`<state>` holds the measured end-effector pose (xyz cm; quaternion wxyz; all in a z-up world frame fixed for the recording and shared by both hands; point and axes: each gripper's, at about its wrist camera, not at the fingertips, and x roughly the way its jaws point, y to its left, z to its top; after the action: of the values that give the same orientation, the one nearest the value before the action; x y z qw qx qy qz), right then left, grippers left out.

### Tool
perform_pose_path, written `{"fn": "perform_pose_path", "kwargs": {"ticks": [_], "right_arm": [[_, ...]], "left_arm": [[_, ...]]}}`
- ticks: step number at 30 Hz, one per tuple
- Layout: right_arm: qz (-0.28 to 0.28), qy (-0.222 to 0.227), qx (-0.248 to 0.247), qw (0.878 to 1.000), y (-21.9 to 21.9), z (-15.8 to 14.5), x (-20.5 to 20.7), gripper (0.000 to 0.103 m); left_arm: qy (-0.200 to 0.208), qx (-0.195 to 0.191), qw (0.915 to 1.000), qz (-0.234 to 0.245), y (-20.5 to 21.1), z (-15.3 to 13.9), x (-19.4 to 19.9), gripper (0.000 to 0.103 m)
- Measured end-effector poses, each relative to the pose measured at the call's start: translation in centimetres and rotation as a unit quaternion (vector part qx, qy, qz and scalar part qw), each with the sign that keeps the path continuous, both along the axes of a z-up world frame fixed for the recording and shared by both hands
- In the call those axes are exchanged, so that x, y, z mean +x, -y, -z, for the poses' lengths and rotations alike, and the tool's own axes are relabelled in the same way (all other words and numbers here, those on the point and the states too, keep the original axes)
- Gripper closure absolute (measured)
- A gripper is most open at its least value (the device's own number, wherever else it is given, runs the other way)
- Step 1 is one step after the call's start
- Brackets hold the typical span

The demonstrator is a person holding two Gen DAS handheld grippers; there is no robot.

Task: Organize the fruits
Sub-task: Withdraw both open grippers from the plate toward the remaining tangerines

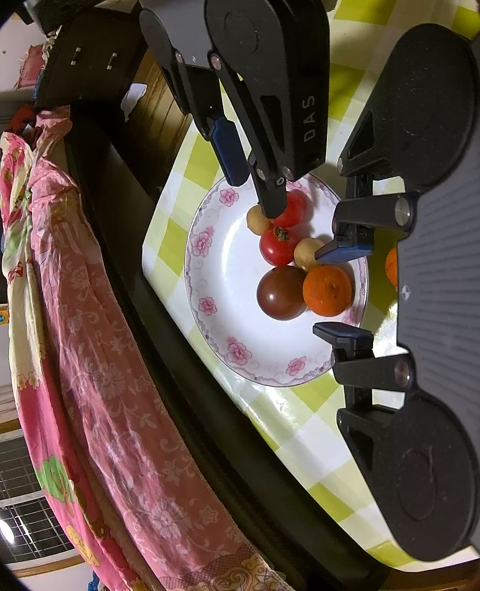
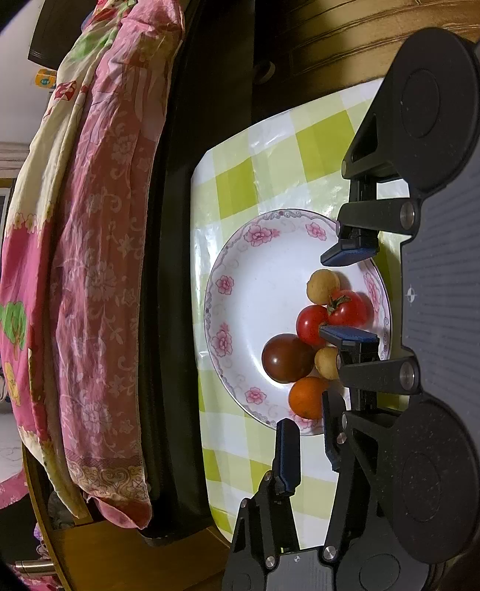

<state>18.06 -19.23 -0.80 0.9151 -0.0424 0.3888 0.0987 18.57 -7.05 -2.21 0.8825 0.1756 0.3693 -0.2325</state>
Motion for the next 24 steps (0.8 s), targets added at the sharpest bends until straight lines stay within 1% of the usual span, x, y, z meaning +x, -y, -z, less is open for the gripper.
{"fn": "perform_pose_path", "kwargs": {"ticks": [6, 12, 18, 22, 24], "right_arm": [[-0.001, -0.002, 0.001, 1.000, 0.1, -0.1, -0.3, 0.071], [-0.007, -0.001, 0.008, 1.000, -0.1, -0.6, -1.0, 0.071], [-0.043, -0.007, 0.020, 0.999, -1.3, -1.1, -3.0, 0.071], [-0.072, -0.026, 0.042, 0.996, -2.2, -0.6, -3.8, 0.071], [-0.088, -0.032, 0.043, 0.995, -2.9, -0.1, -3.8, 0.071]], "left_arm": [[0.002, 0.000, 1.0000, -0.001, -0.9, -0.5, -0.7, 0.061], [0.002, 0.002, 0.9999, 0.012, -2.6, -1.2, -2.5, 0.060], [-0.007, 0.008, 0.9996, 0.028, -4.3, -1.2, -4.1, 0.060], [-0.015, 0.013, 0.9995, 0.023, -5.4, -0.9, -4.4, 0.060], [-0.017, 0.012, 0.9996, 0.020, -6.1, -0.8, -4.4, 0.060]]}}
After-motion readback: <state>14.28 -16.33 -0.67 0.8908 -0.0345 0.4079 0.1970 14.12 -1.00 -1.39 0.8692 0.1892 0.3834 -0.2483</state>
